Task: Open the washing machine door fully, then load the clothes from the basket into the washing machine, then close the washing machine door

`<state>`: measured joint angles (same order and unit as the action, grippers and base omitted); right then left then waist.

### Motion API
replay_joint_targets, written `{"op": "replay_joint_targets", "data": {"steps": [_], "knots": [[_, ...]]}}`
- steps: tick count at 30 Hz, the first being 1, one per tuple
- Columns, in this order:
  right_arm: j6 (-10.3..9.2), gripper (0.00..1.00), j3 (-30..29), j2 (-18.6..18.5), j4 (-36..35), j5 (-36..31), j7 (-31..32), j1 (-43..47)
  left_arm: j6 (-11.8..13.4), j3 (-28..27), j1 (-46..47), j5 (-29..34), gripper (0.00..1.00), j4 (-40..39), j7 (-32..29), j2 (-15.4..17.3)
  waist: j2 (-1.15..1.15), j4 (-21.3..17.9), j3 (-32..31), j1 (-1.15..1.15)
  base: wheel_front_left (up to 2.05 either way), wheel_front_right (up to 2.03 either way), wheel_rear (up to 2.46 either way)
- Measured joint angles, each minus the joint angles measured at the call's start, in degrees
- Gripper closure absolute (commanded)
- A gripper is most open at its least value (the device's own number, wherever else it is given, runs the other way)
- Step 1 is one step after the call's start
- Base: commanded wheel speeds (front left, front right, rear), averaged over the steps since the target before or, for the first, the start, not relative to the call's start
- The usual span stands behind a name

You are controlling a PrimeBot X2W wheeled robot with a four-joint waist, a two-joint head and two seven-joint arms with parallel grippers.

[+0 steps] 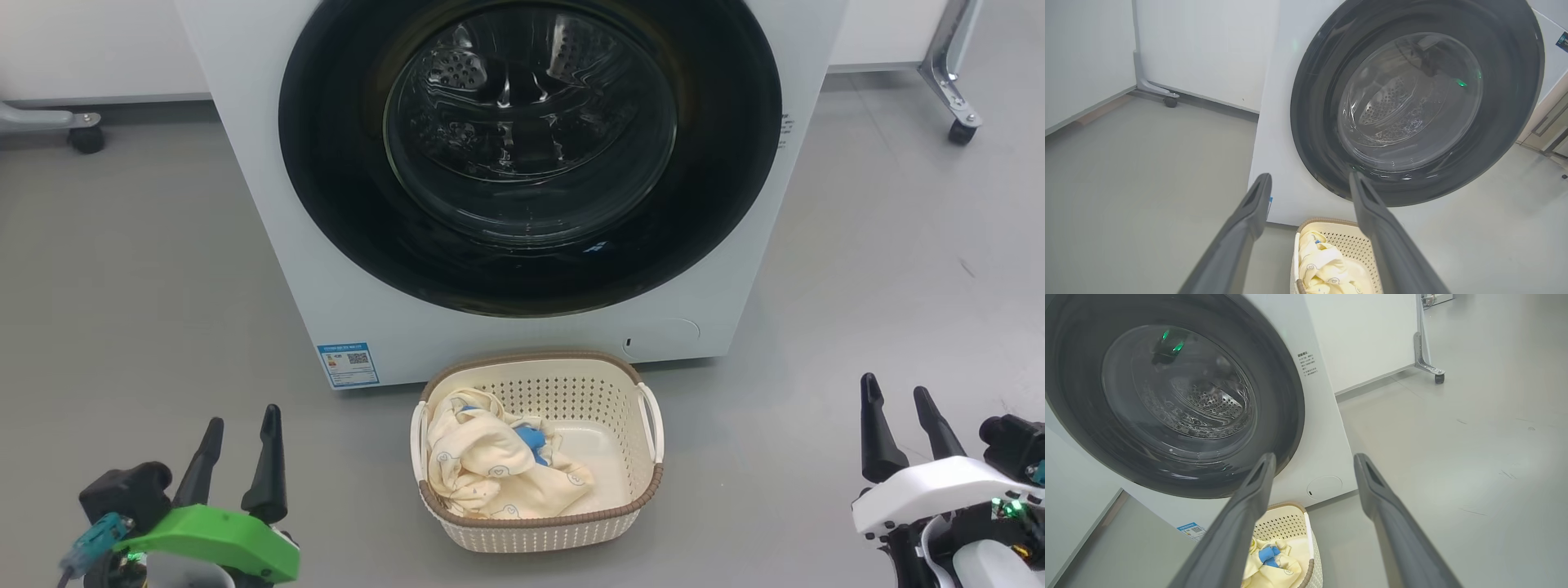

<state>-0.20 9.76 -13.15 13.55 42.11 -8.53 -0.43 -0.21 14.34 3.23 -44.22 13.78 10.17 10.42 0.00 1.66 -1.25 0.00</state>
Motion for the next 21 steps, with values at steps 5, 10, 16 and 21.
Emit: {"op": "replay_joint_targets", "data": {"steps": [5,10,16,21], "knots": [[-0.58,0.0,0.9,-0.4,0.0,-3.5,-1.0,0.0,1.0,0.7,0.0,4.1,0.0,0.1,0.6,-0.1,0.0,0.2,0.0,0.0,0.0,0.0,0.0],[-1.51,0.0,1.7,-1.0,0.0,-6.8,-1.9,0.0,2.0,1.1,0.0,7.5,0.0,0.5,1.3,-0.5,0.0,0.4,-0.1,0.0,0.0,0.0,0.0],[-2.47,0.0,2.5,-1.2,0.0,-10.6,-3.1,-0.1,2.5,1.9,0.0,11.3,0.0,0.9,2.4,-0.7,0.0,0.5,-0.2,0.0,0.0,0.0,0.0],[-3.01,0.0,3.5,-1.4,0.0,-14.0,-4.1,-0.1,2.8,2.4,0.1,14.6,0.0,1.1,3.0,-1.1,0.0,0.6,-0.3,0.0,0.0,0.0,0.0]]}}
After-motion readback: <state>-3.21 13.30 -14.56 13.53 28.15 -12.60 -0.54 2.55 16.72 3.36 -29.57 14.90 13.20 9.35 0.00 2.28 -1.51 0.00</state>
